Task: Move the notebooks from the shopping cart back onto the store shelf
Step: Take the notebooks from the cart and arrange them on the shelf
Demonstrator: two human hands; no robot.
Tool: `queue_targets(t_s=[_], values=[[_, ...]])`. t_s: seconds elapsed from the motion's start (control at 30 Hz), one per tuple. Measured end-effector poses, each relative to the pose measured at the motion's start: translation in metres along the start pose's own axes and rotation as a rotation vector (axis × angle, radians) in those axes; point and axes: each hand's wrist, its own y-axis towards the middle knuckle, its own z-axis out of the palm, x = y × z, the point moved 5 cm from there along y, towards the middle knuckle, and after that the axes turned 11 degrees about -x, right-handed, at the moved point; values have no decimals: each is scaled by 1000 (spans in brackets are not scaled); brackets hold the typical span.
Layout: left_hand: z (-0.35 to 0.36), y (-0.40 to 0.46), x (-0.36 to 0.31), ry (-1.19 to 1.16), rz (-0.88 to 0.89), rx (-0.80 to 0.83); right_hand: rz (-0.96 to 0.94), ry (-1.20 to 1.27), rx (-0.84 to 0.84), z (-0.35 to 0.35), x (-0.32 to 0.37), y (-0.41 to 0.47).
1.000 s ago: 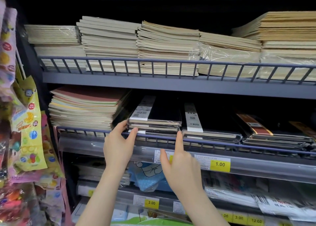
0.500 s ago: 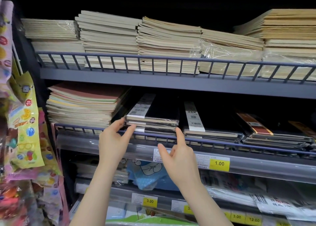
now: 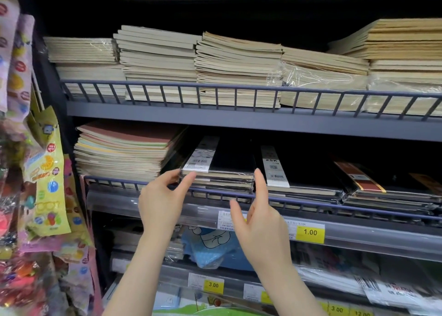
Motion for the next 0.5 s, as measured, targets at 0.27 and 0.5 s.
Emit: queue_targets(t_s=[0.27,0.5], values=[[-1,0,-4,102,63,-96,-26,-67,30,11,1,8],[-14,-14,-14,-21,175,-170,-26,26,-47,-16,-17,2]])
